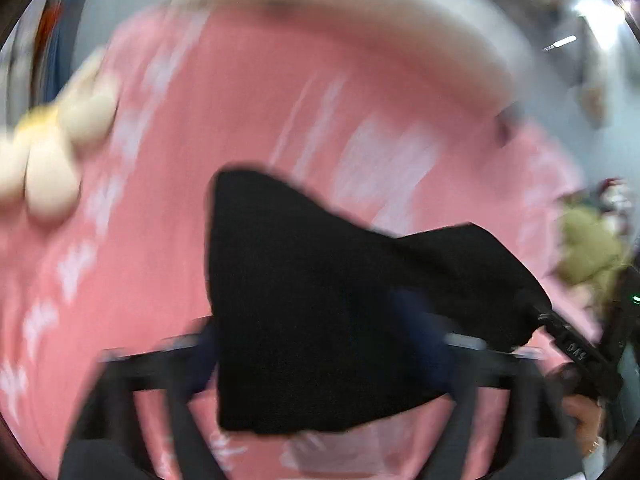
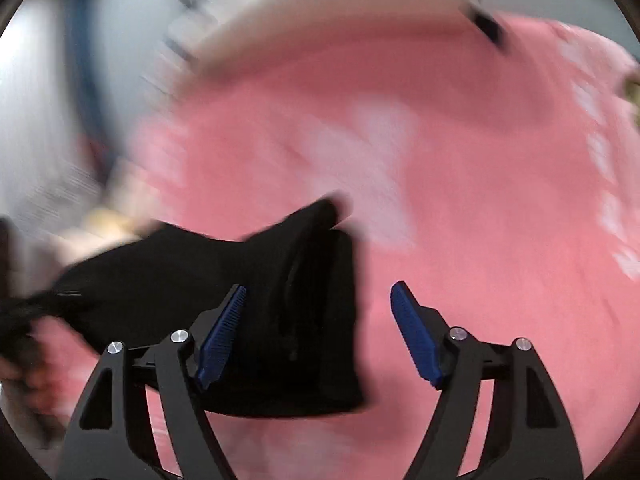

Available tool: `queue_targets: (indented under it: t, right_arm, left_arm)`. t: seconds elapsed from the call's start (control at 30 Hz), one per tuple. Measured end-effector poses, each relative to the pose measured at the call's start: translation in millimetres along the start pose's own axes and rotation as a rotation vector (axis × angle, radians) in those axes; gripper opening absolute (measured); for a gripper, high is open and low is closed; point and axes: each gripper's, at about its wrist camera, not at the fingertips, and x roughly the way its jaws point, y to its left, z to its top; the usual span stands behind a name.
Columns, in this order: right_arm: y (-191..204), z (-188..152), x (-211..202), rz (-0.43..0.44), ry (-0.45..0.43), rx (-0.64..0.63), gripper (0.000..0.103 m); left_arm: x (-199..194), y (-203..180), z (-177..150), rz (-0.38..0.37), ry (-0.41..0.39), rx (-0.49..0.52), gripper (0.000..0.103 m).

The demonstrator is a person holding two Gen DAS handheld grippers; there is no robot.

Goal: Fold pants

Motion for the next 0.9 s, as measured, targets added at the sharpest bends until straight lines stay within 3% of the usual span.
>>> queue_targets:
  t: [0.03, 0.07, 0.1, 0.13, 0.17, 0.27, 0.37, 0.43, 0.5, 0.53, 0.57, 0.6, 0.7, 0.77, 0.83, 0.9]
  right_arm:
    - [-11, -16, 17, -0.010, 0.071, 0.030, 0.053]
    - [-19, -25, 20, 0.047, 0.092, 0.077, 0.045]
    - [-22, -29, 20, 0.109, 0.097, 0.107, 0.038]
    - [-18, -28, 21, 0.140, 0.109, 0.097, 0.027]
    - [-11, -24, 24, 0.148, 0.117, 0.071, 0.022]
    - [13, -1, 41, 0.248, 0.109, 0.031, 0.022]
    - [38, 14, 75, 0.294, 0.125, -0.003, 0.022]
    - [48, 15, 109, 0.307, 0.166, -0.019, 0.022]
    - [45, 5, 144, 0.252, 0.216, -0.018, 0.022]
    - [34, -7, 173, 0.159, 0.271, -0.037, 0.022]
    - [25, -16, 193, 0.118, 0.315, -0.048, 0.006]
    - [15, -19, 199, 0.147, 0.303, -0.024, 0.004]
    - [6, -2, 170, 0.162, 0.272, 0.091, 0.011]
    - [13, -2, 139, 0.225, 0.198, 0.055, 0.011]
    - [15, -17, 138, 0.182, 0.221, 0.004, 0.011]
    - [6, -35, 154, 0.124, 0.295, -0.017, 0.004]
  left_arm:
    - [27, 11, -15, 0.107, 0.033, -0.006, 0.071]
    - [48, 19, -28, 0.193, 0.076, 0.014, 0.053]
    - [66, 28, -41, 0.230, 0.151, 0.037, 0.048]
    - [74, 36, -49, 0.202, 0.190, 0.023, 0.042]
    - [75, 42, -52, 0.165, 0.196, -0.011, 0.042]
    - [75, 37, -41, 0.104, 0.175, -0.039, 0.042]
    - [82, 14, -19, 0.076, 0.134, -0.023, 0.049]
    - [105, 3, -6, 0.082, 0.151, -0.002, 0.052]
    - [134, -4, -4, 0.114, 0.207, 0.012, 0.053]
    - [147, -3, -7, 0.123, 0.232, 0.009, 0.053]
    - [163, -2, -12, 0.144, 0.270, 0.007, 0.052]
    - [176, -1, -17, 0.157, 0.304, 0.008, 0.052]
    - [180, 0, -23, 0.166, 0.280, 0.019, 0.053]
    - [175, -6, -24, 0.183, 0.267, 0.061, 0.053]
    - [174, -8, -25, 0.181, 0.262, 0.062, 0.053]
    - [171, -10, -24, 0.180, 0.258, 0.058, 0.053]
